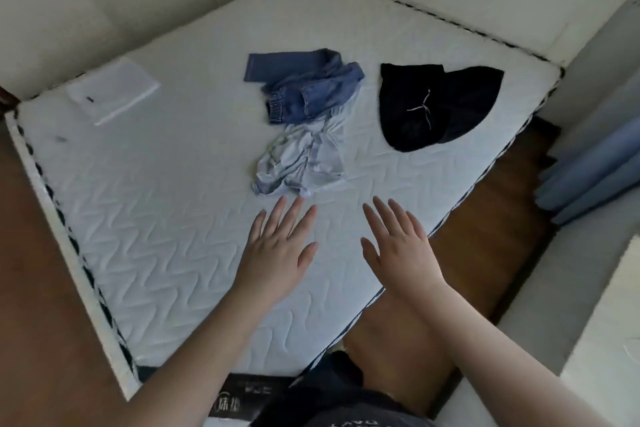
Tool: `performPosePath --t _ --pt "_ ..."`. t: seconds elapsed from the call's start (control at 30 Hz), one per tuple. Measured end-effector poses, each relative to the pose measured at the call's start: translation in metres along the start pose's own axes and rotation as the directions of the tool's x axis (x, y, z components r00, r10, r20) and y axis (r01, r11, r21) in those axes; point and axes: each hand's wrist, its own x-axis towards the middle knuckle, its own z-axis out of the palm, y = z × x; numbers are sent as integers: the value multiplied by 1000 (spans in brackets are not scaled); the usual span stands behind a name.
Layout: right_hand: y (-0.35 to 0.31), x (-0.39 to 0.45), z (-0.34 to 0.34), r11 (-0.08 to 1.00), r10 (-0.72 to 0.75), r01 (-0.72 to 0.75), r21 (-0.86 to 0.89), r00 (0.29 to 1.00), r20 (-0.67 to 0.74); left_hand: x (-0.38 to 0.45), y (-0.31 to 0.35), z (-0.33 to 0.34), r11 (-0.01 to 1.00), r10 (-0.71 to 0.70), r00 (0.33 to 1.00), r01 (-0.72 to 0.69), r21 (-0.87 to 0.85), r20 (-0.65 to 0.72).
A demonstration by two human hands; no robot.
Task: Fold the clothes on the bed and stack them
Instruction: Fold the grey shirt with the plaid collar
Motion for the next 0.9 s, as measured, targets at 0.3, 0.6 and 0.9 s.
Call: performPosePath --t 0.3,0.6,0.9 --pt "-10 115 15 981 -169 177 -77 981 94 54 -64 32 994 -99 995 99 -36 12" --pt "-1 219 53 950 -296 311 -41 931 216 120 -105 76 987 -157 988 157 -16 16" --pt "-1 327 154 907 -401 421 17 853 334 195 -109 176 953 -282 947 295 -71 151"
